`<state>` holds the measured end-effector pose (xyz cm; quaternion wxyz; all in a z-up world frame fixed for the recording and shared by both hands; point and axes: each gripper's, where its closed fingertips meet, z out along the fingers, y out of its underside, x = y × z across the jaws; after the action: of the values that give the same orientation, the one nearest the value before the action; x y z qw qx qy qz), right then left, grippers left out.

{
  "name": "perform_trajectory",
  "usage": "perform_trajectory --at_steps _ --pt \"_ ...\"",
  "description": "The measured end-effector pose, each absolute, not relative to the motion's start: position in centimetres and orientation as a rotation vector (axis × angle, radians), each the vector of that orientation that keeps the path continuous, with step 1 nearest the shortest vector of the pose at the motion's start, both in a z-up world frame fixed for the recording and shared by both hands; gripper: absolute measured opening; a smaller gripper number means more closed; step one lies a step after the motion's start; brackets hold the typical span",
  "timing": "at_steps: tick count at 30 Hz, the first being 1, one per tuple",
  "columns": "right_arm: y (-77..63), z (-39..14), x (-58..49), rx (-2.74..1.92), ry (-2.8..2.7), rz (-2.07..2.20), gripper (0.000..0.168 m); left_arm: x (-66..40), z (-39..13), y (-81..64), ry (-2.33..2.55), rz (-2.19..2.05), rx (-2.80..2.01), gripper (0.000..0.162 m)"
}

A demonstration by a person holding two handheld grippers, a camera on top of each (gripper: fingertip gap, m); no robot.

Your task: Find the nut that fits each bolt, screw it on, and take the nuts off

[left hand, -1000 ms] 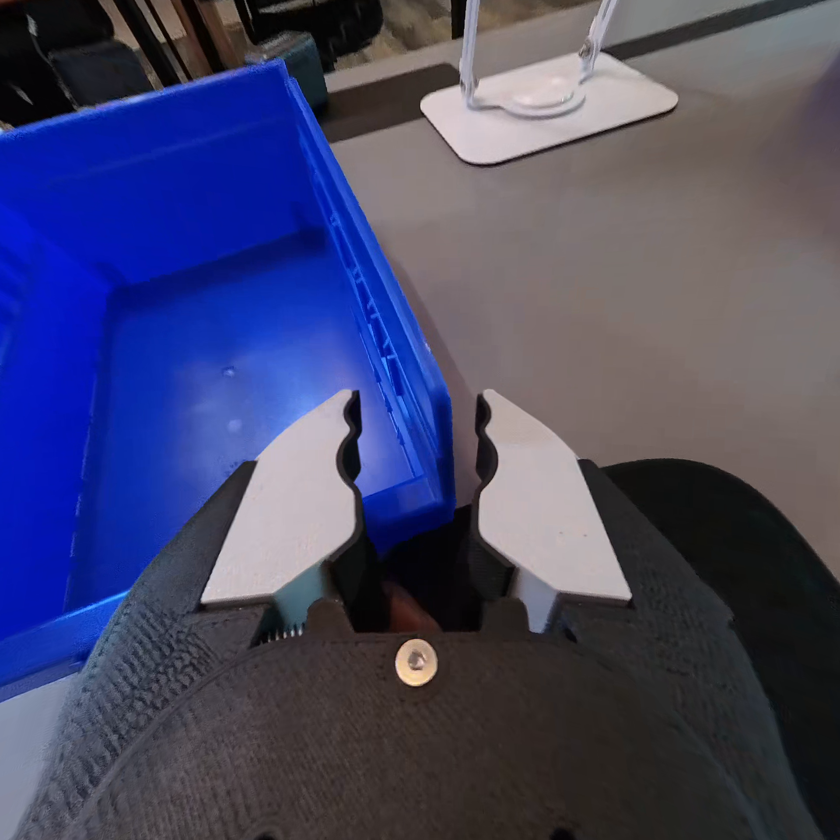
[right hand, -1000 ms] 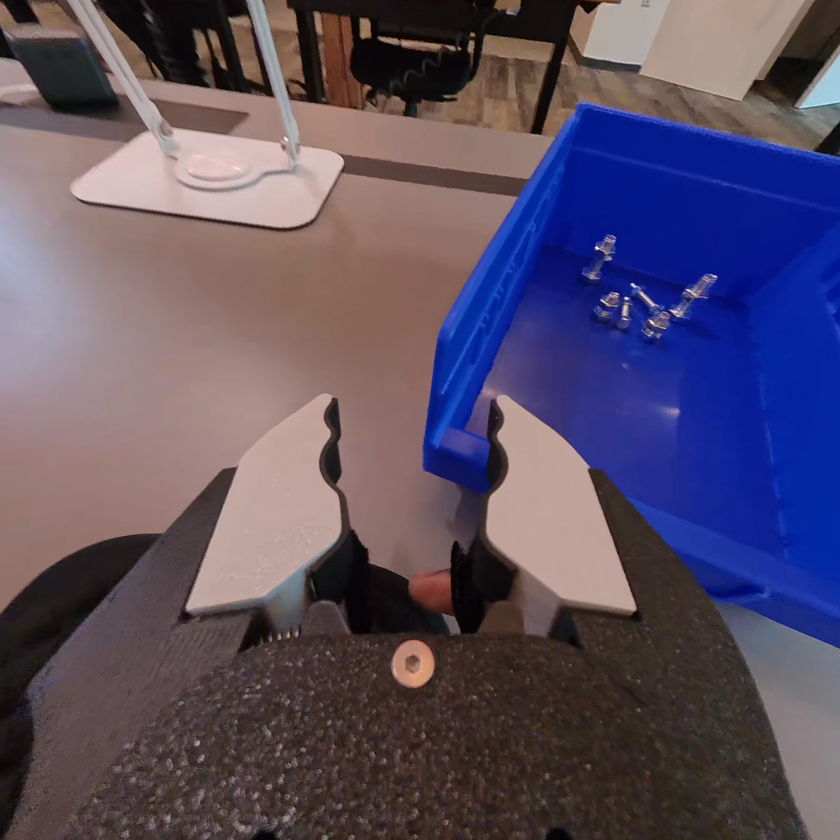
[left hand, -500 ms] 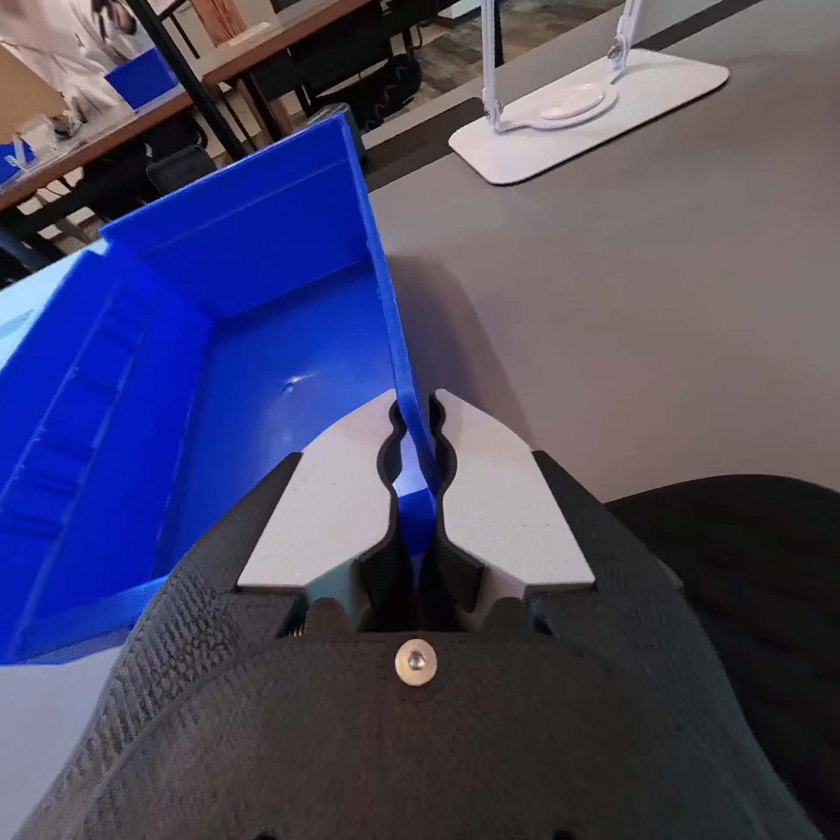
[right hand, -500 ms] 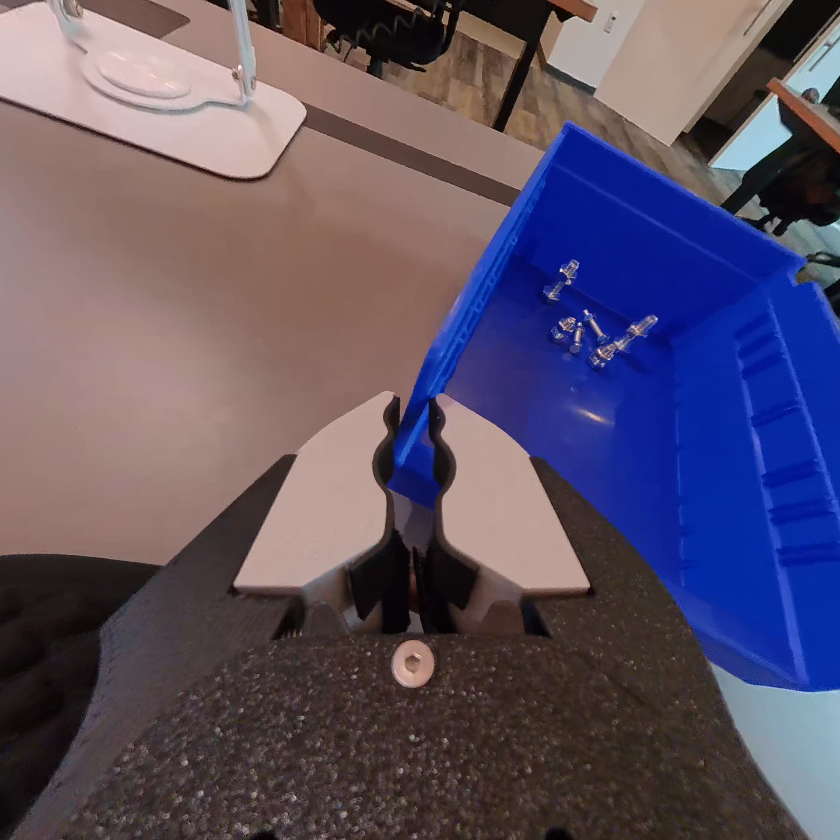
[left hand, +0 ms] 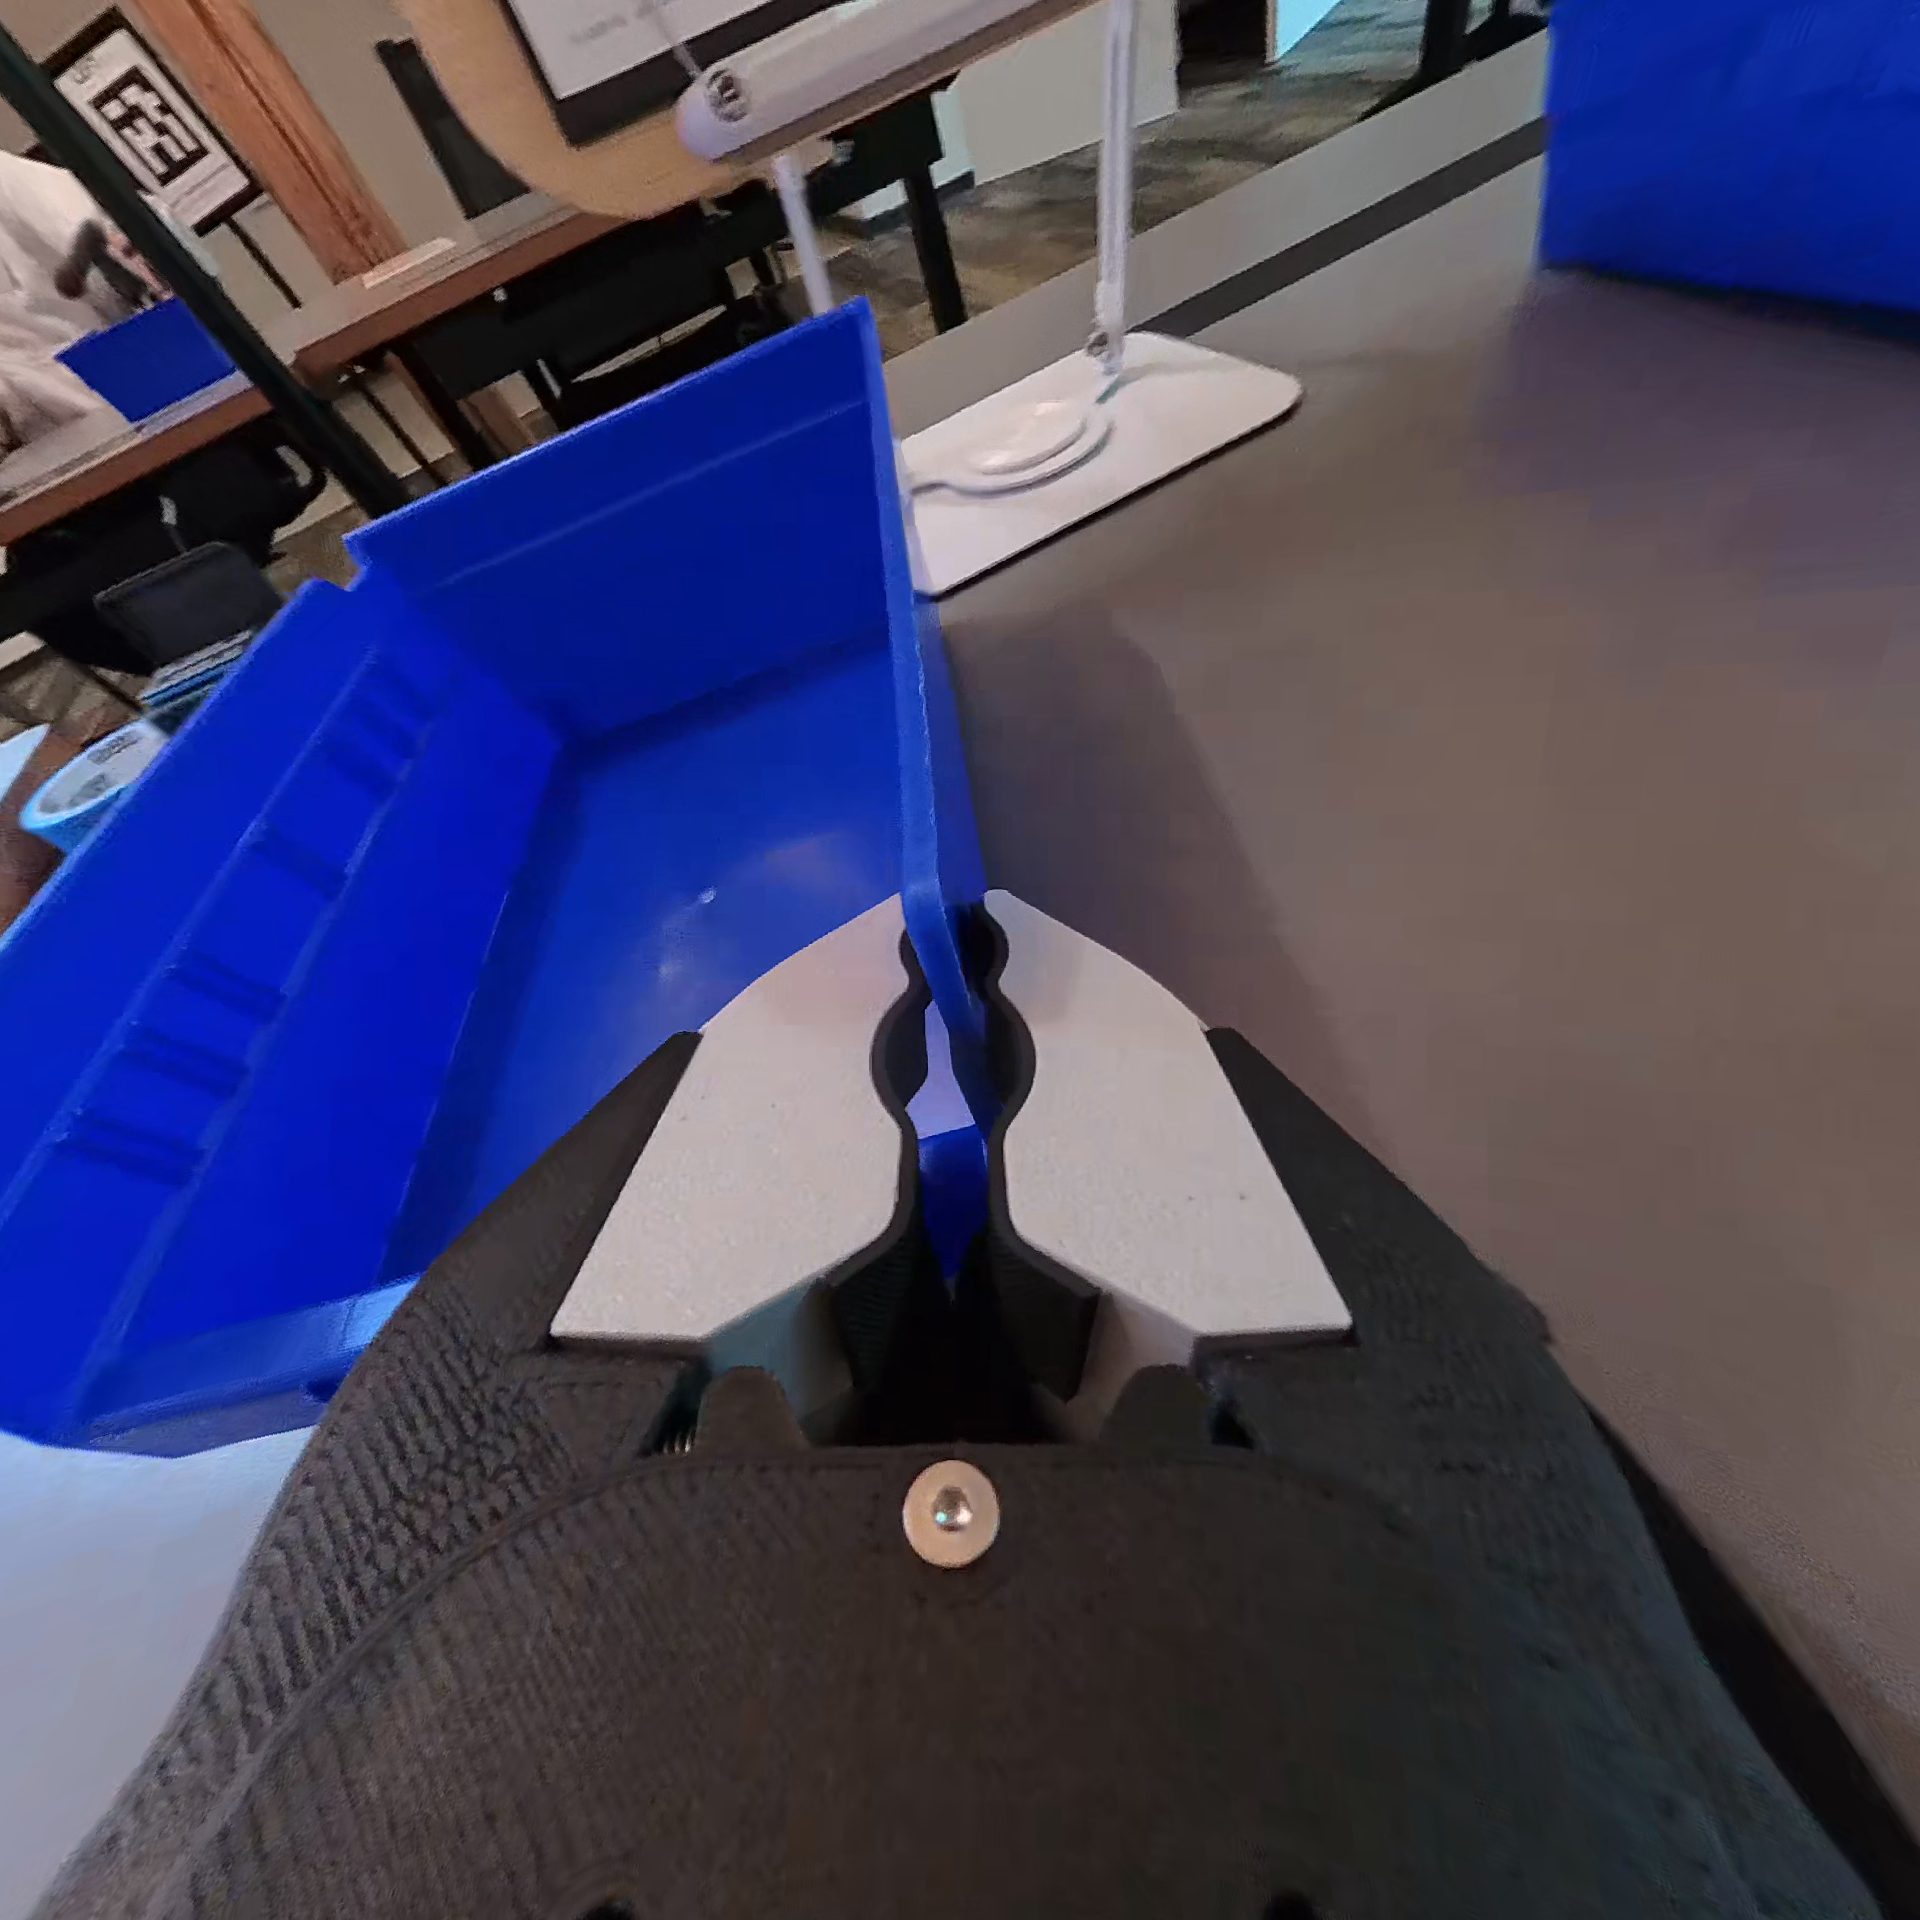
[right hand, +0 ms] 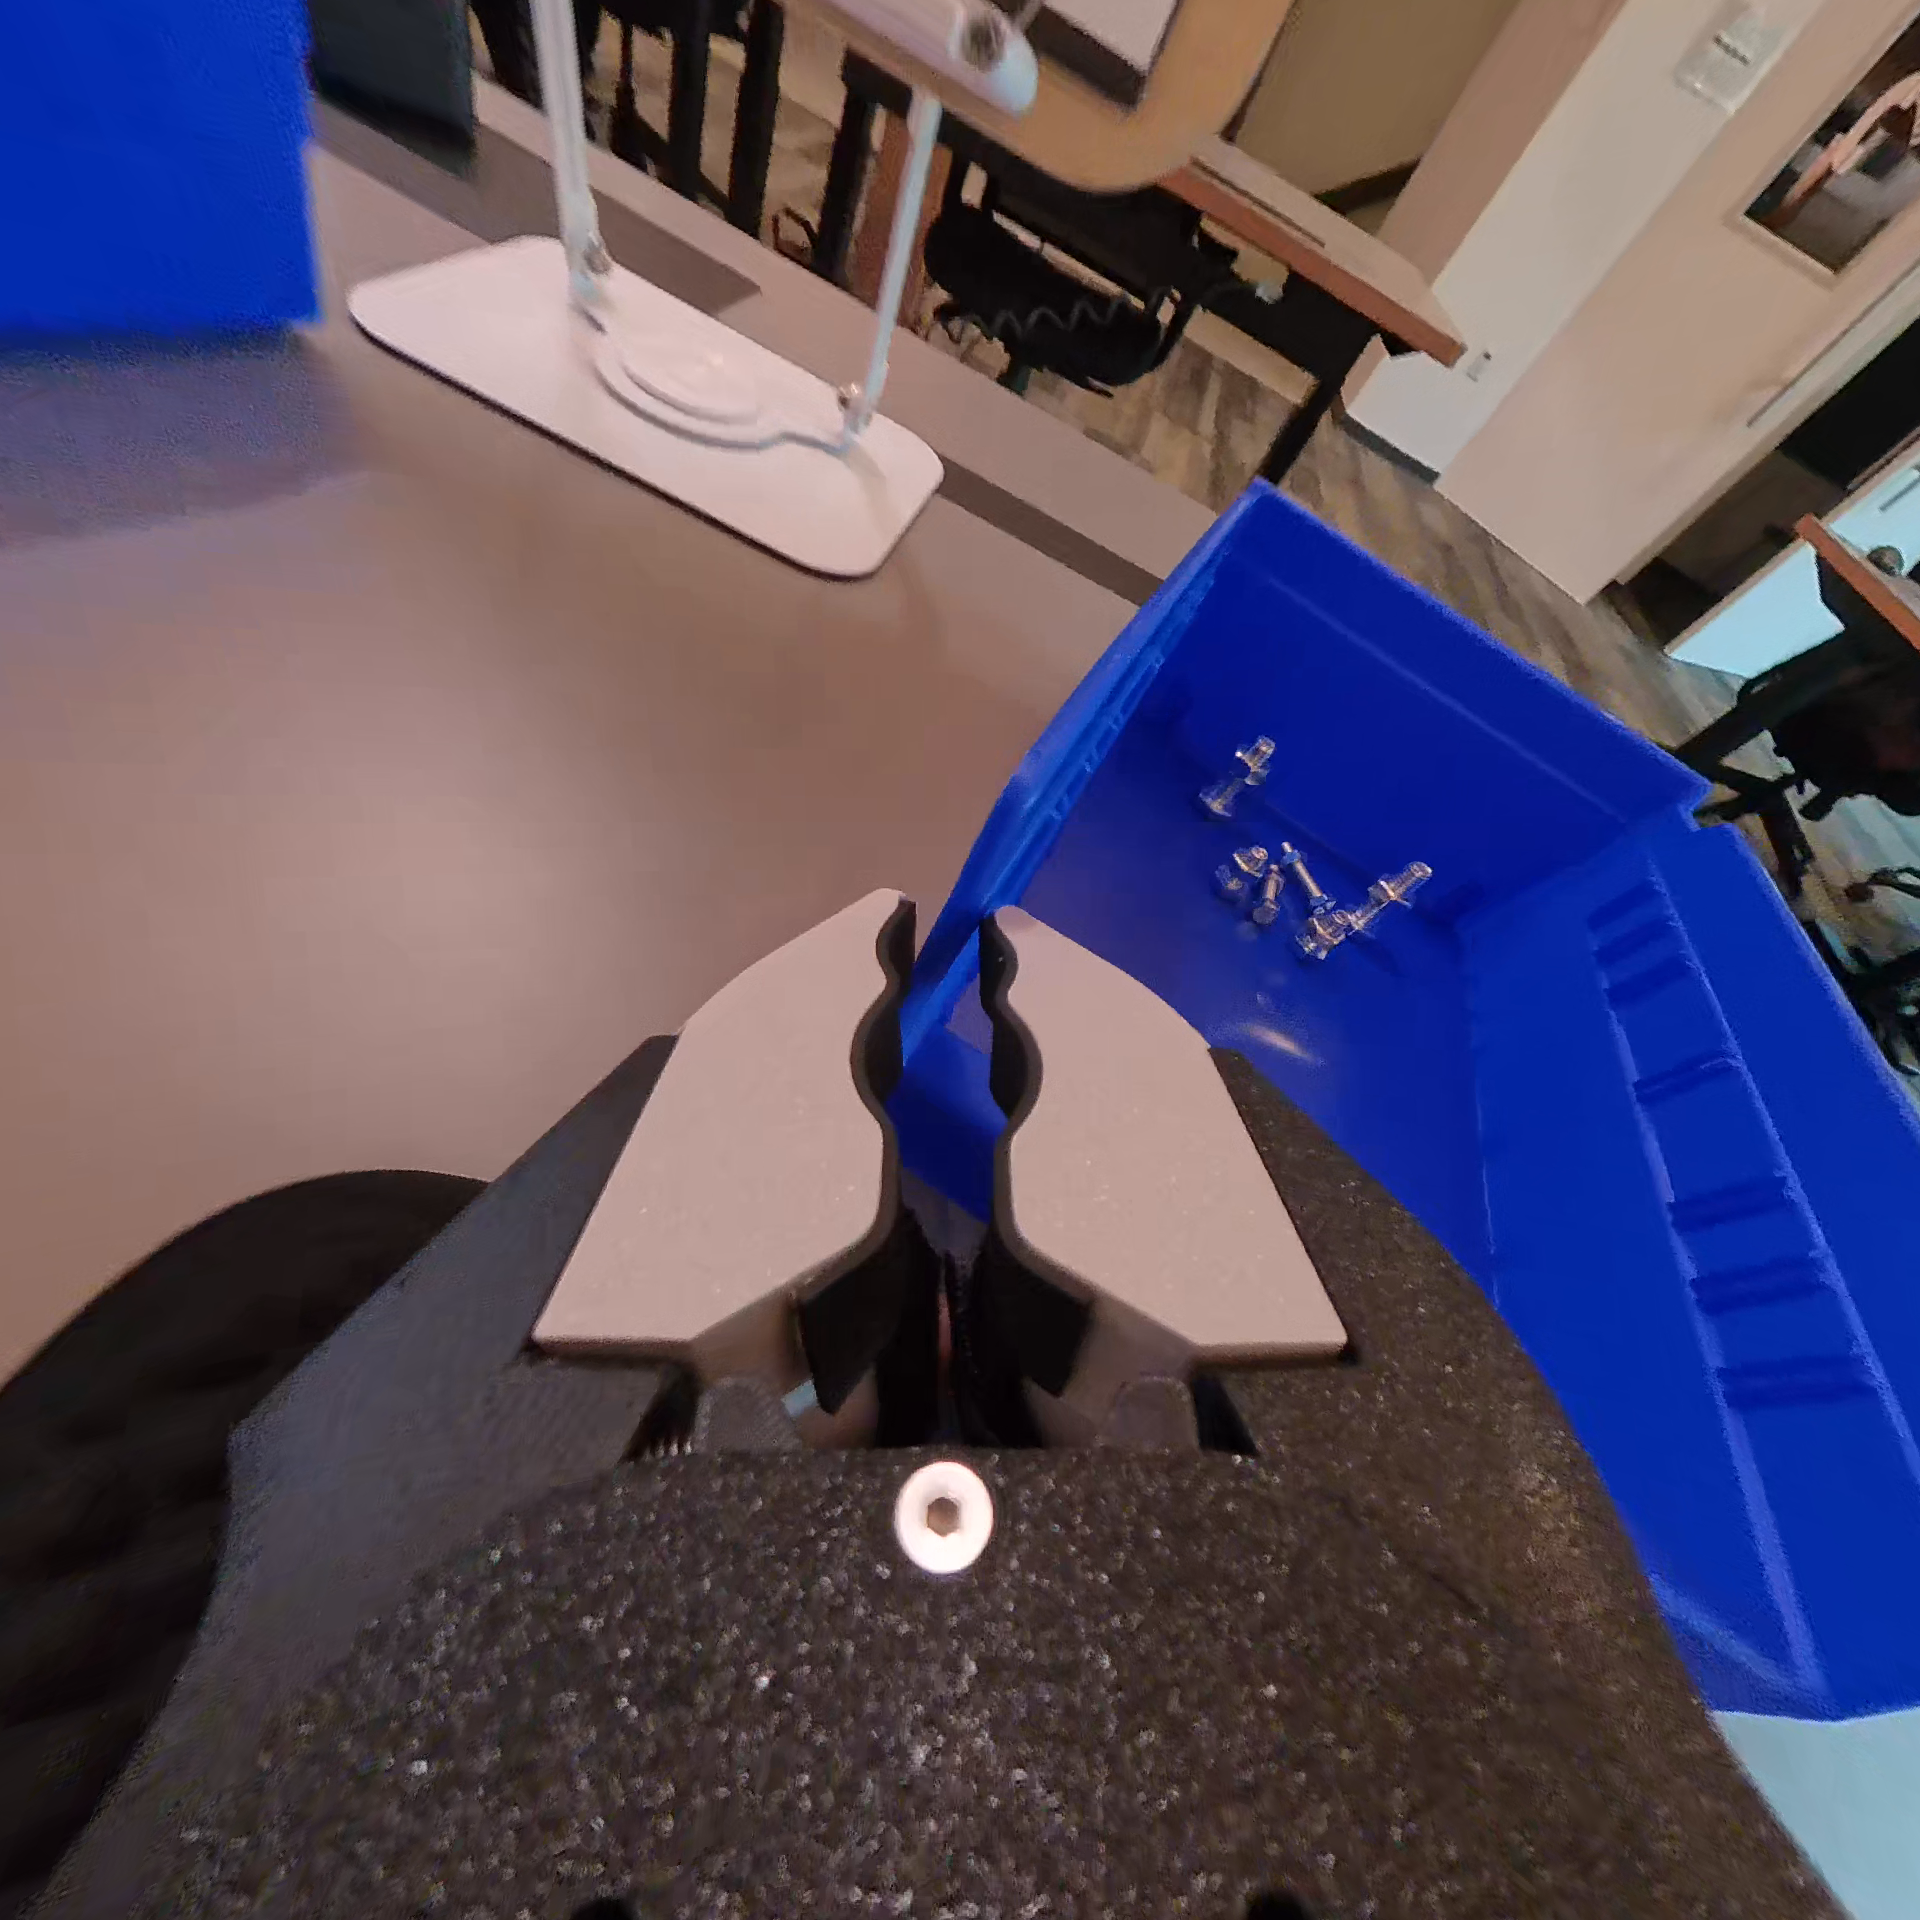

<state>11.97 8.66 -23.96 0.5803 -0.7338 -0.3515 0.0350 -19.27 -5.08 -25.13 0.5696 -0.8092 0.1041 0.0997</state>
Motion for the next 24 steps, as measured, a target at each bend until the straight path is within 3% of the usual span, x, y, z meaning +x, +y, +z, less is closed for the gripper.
perform_trajectory --at_steps 14,21,24 --pt "2.0 -21.7 2.8 -1.497 -0.899 0.303 0.011 -14.5 -25.4 -2.5 0.339 0.145 -1.890 0.005" --pt "-0.5 -23.4 -1.5 -1.504 -0.970 0.349 0.012 -14.2 -25.6 -2.4 0.348 0.129 -1.900 0.007" --pt "-1.0 -24.8 -2.5 -1.528 -1.034 0.328 0.014 -14.1 -25.4 -2.4 0.344 0.129 -1.889 0.017"
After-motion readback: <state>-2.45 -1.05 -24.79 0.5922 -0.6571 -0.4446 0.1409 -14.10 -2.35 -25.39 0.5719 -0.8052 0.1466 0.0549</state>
